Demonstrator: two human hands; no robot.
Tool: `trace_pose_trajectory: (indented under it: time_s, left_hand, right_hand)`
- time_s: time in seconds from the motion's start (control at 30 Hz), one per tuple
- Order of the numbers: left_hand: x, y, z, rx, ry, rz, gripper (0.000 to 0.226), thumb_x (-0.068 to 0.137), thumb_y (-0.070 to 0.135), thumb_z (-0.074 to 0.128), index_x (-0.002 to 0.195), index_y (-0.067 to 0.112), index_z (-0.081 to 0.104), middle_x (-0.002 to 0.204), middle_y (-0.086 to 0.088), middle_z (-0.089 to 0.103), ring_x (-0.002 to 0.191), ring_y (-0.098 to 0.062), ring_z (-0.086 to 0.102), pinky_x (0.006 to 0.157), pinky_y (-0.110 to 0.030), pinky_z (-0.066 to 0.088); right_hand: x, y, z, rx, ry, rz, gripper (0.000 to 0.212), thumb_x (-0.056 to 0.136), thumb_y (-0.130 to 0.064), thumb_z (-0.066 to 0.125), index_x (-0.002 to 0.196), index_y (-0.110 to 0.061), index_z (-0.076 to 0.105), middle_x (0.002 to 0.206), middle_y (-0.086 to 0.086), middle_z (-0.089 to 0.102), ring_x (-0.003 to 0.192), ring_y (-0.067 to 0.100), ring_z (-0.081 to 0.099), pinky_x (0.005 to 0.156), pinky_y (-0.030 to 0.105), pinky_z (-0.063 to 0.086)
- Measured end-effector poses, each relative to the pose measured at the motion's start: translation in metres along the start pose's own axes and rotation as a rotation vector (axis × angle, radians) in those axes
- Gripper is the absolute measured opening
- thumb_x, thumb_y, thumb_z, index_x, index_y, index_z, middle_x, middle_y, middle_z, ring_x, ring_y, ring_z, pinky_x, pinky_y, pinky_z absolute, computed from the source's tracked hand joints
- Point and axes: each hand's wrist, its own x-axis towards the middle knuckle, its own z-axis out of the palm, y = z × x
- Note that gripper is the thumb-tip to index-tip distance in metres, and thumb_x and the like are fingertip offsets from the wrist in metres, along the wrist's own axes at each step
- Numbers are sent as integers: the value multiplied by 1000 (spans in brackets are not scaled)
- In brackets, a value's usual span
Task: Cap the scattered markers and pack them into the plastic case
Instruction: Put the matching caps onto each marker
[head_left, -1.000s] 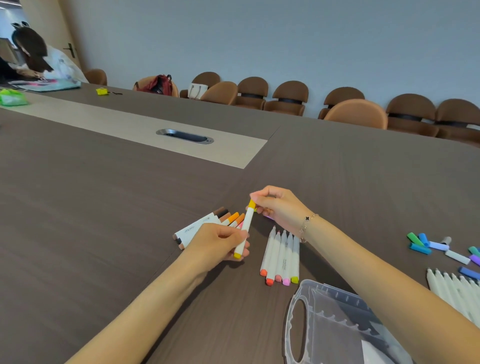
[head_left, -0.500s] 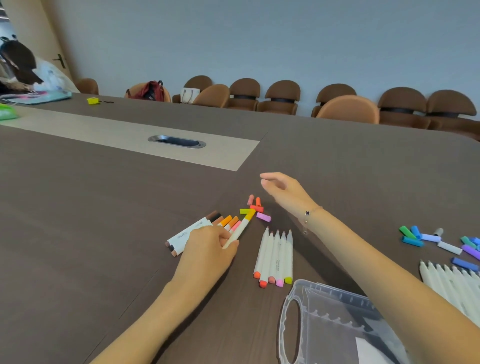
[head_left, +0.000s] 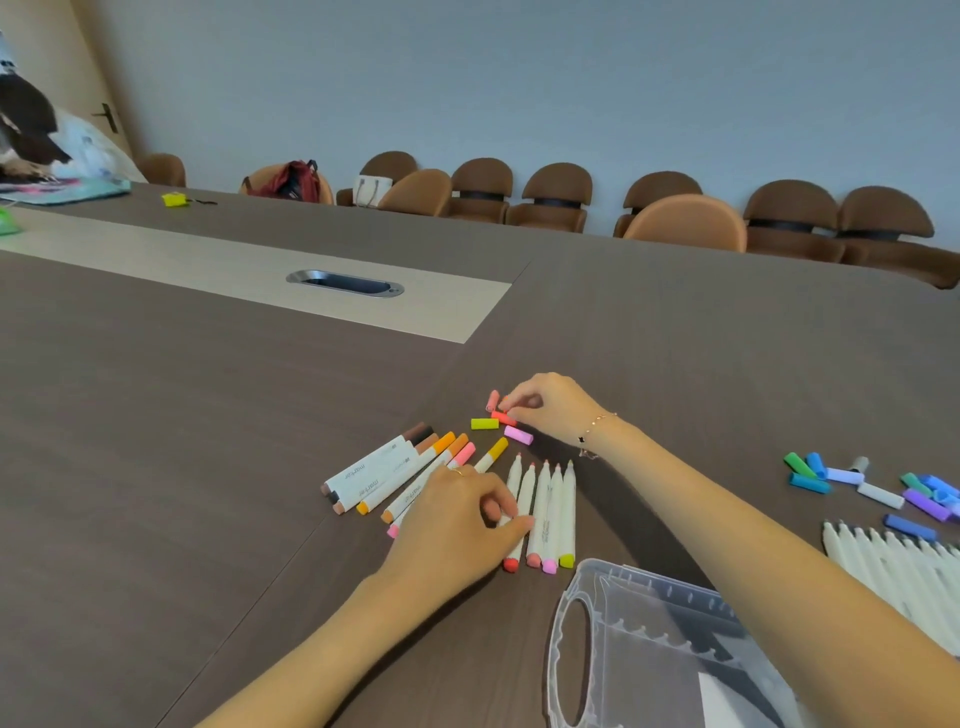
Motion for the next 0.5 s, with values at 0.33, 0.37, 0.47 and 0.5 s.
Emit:
trace_pose_trajectory:
  time_s: [0.33,0.37,0.47,0.5]
  left_hand:
    - [-4,-1,-10,82,-128,-105,16,87,40,61,99,30,63,81,12,69,79,-1,61,71,-14,47]
    - [-4,1,-11,101,-151,-114,16,86,40,61,98,29,64,82,12,69,79,-2,62,71,-15,48]
    - [-6,3,-15,113,-216,-149,17,84,39,64,97,27,65,86,10,68,83,-6,62,77,-21,53]
    - [-6,3,-16,84,-235,-171,17,83,37,65,96,26,66,86,9,68,83,-6,63,79,-22,54]
  right_hand:
    - [6,-9,6,-216,-66,28,29,93,-18,57,121,-16,64,110,7,67,96,20,61,86,25,49]
    - [6,-9,5,-246,-74,20,29,93,-18,57,121,-16,64,110,6,67,96,20,61,87,25,49]
    - [2,-2,4,-255,-74,25,26,92,-21,58,116,-17,67,108,6,67,90,16,59,83,25,49]
    - [0,1,1,-236,-63,32,24,92,-21,58,113,-16,68,107,5,67,88,14,57,79,23,46]
